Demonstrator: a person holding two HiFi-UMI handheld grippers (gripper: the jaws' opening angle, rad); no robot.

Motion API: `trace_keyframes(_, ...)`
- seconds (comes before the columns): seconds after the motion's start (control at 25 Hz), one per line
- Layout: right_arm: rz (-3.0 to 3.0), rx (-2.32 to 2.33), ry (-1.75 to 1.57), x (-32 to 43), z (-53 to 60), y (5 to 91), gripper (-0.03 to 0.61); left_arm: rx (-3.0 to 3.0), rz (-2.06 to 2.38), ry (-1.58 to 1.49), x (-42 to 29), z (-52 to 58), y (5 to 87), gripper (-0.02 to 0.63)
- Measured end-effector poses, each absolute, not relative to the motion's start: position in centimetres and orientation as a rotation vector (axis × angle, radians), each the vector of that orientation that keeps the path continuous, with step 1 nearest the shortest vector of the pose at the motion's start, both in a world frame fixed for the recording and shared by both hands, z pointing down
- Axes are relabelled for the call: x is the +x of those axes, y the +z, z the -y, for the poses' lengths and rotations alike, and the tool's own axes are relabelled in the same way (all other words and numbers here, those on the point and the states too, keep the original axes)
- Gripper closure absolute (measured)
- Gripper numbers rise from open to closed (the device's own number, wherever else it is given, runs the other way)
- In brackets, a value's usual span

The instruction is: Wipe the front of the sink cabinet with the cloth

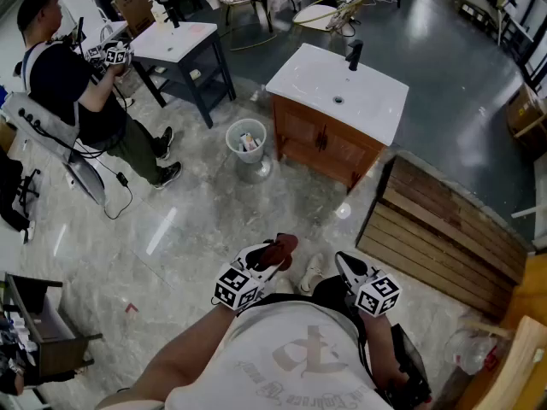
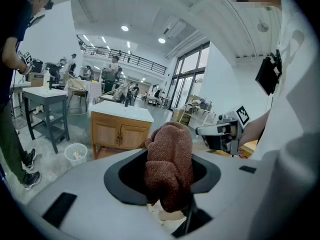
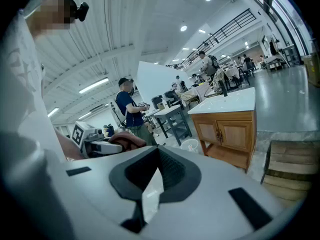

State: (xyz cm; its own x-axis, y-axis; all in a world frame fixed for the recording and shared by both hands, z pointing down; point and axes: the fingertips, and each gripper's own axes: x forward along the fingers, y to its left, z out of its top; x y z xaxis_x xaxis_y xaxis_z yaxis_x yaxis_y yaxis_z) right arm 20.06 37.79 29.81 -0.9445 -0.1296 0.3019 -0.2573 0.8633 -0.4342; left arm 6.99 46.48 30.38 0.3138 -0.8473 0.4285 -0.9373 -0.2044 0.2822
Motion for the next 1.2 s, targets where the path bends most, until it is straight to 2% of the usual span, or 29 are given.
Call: trace_keyframes(1.2,2.775,0.186,0.585,13.8,-36.5,28.5,0.565,2.074,1.651,0.183,2.8,-46.8,30.0,0.436)
